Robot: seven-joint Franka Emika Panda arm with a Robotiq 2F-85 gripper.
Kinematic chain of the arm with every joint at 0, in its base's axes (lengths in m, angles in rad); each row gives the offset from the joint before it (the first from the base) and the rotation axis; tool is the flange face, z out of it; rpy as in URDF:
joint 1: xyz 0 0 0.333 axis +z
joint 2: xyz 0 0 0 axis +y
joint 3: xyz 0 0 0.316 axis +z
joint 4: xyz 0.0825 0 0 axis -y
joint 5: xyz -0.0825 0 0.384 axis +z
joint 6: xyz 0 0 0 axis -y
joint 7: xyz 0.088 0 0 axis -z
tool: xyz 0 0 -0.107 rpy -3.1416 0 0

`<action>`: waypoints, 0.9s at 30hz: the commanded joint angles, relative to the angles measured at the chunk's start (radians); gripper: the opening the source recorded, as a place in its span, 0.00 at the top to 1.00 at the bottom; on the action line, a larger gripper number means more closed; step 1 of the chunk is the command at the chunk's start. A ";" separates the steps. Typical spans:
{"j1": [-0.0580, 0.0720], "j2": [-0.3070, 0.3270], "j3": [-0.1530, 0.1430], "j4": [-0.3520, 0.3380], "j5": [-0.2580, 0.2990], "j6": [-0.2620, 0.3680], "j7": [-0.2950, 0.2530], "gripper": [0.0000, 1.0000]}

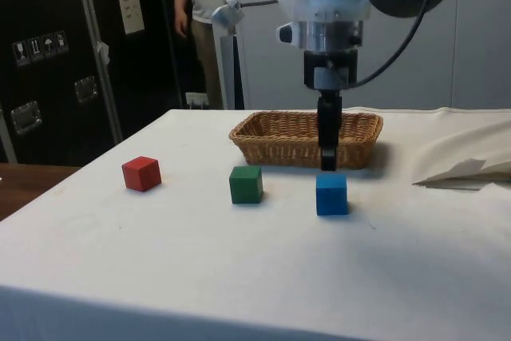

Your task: Pick up the blue cube and place it into the basket.

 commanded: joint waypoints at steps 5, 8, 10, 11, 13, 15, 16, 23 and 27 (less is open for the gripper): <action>0.000 0.003 0.000 -0.001 0.000 0.006 0.000 0.00; -0.001 0.010 0.001 -0.012 -0.003 0.024 -0.001 0.00; -0.003 0.019 0.000 -0.012 -0.004 0.031 -0.005 0.00; -0.004 0.027 0.000 -0.011 -0.006 0.035 -0.008 0.00; -0.007 0.053 -0.003 -0.006 -0.009 0.056 -0.018 0.00; -0.007 0.053 -0.003 -0.006 -0.009 0.056 -0.018 0.00; -0.010 0.075 -0.005 -0.001 -0.014 0.073 -0.024 0.00; -0.013 0.159 -0.028 0.019 -0.024 0.139 -0.059 0.00; -0.013 0.179 -0.036 0.022 -0.026 0.156 -0.072 0.00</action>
